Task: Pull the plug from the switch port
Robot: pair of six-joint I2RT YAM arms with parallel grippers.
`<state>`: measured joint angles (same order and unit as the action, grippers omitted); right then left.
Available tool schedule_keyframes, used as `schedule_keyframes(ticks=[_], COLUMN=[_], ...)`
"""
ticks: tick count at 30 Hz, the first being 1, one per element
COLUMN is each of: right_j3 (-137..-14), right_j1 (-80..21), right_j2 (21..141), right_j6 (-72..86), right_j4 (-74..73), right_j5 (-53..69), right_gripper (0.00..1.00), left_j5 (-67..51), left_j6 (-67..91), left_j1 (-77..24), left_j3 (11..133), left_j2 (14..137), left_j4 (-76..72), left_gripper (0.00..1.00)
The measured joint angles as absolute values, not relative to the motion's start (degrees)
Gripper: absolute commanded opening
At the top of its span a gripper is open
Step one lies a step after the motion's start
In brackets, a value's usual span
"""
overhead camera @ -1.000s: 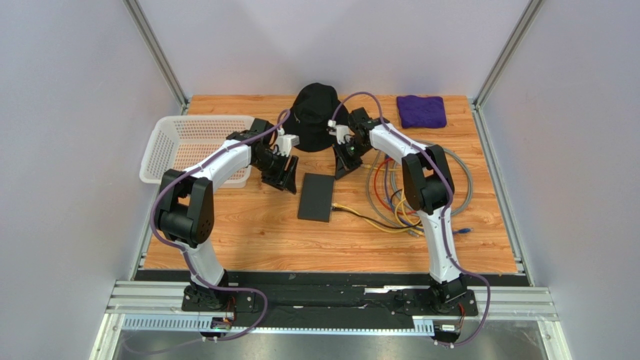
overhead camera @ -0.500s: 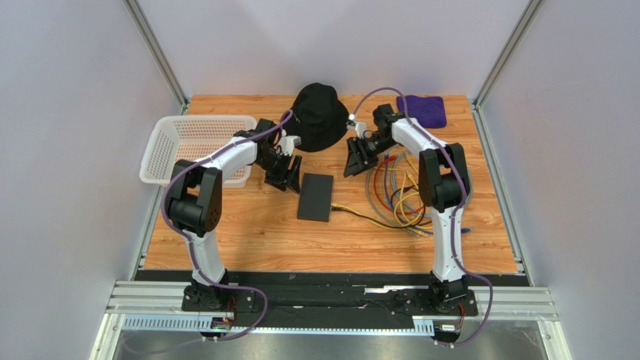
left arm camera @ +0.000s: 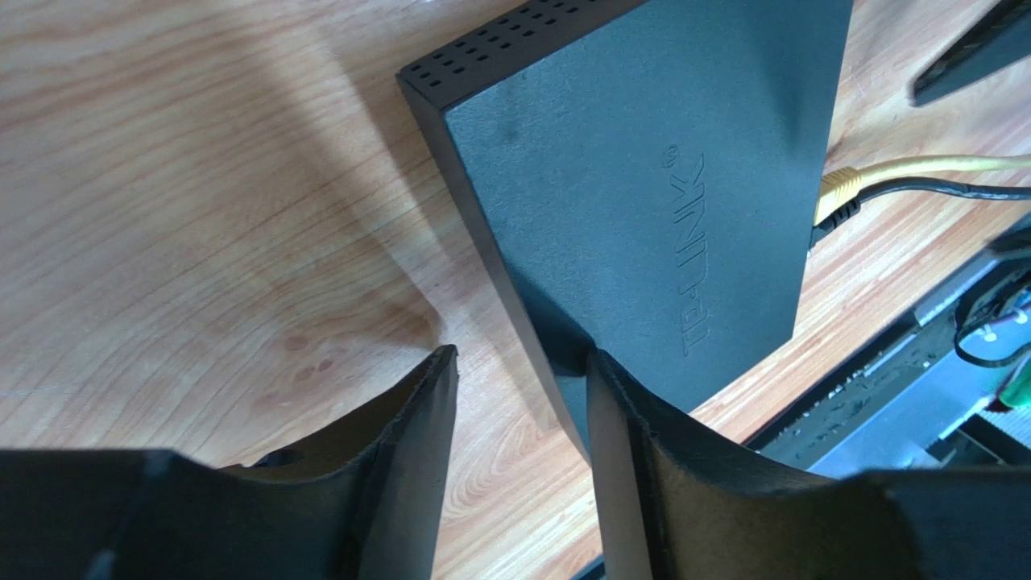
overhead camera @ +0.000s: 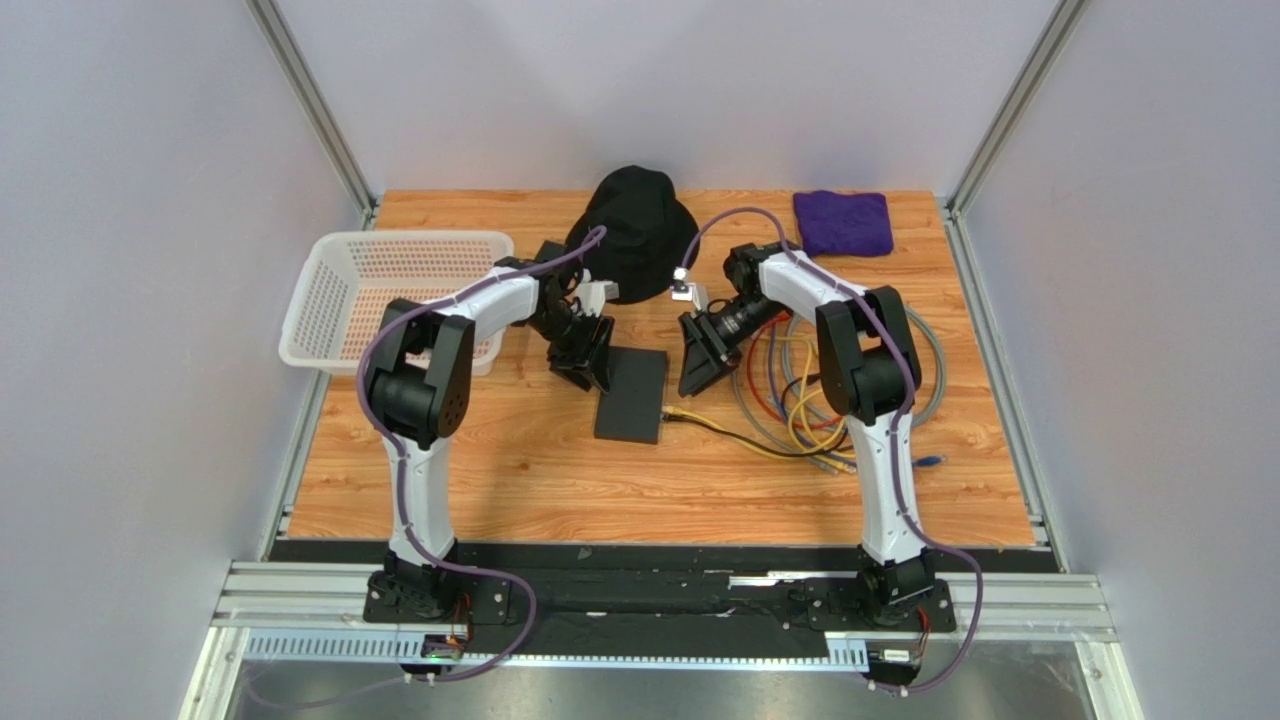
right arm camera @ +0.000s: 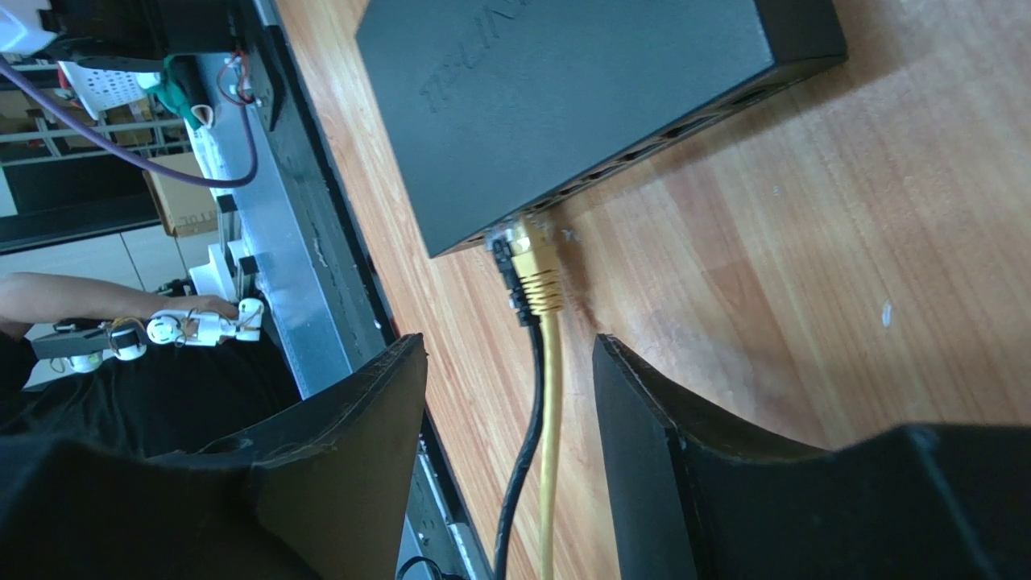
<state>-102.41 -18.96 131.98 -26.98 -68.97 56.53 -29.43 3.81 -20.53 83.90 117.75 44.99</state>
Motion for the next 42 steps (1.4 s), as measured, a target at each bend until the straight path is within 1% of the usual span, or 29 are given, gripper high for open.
schedule_keyframes(ticks=[5, 10, 21, 29, 36, 42], right_j3=[-102.3, -102.7, -103.3, -103.6, -104.0, -104.7], right_j1=[-20.1, -20.7, -22.7, -23.1, -23.0, -23.0], right_j2=[134.4, 136.6, 138.5, 138.9, 139.5, 140.2], right_j6=[-26.6, -26.0, -23.5, -22.3, -20.6, -19.7], right_j4=[-67.8, -68.3, -68.1, -67.6, -67.5, -67.6], right_j5=[55.5, 56.5, 59.7, 59.5, 59.5, 59.5], right_gripper=[0.52, 0.5, 0.5, 0.44, 0.44, 0.4], left_j5=[-29.4, -29.2, -28.6, -28.6, -28.6, -28.6], left_j6=[4.5, 5.3, 5.9, 5.9, 5.9, 5.8], left_j1=[-20.8, -20.8, -20.9, -20.9, -20.9, -20.9], left_j3=[85.8, 86.0, 86.0, 86.0, 86.0, 86.0], left_j2=[119.1, 119.3, 119.3, 119.3, 119.3, 119.3], left_j4=[46.9, 47.3, 47.4, 47.4, 47.4, 47.4], left_gripper=[0.51, 0.51, 0.51, 0.51, 0.51, 0.51])
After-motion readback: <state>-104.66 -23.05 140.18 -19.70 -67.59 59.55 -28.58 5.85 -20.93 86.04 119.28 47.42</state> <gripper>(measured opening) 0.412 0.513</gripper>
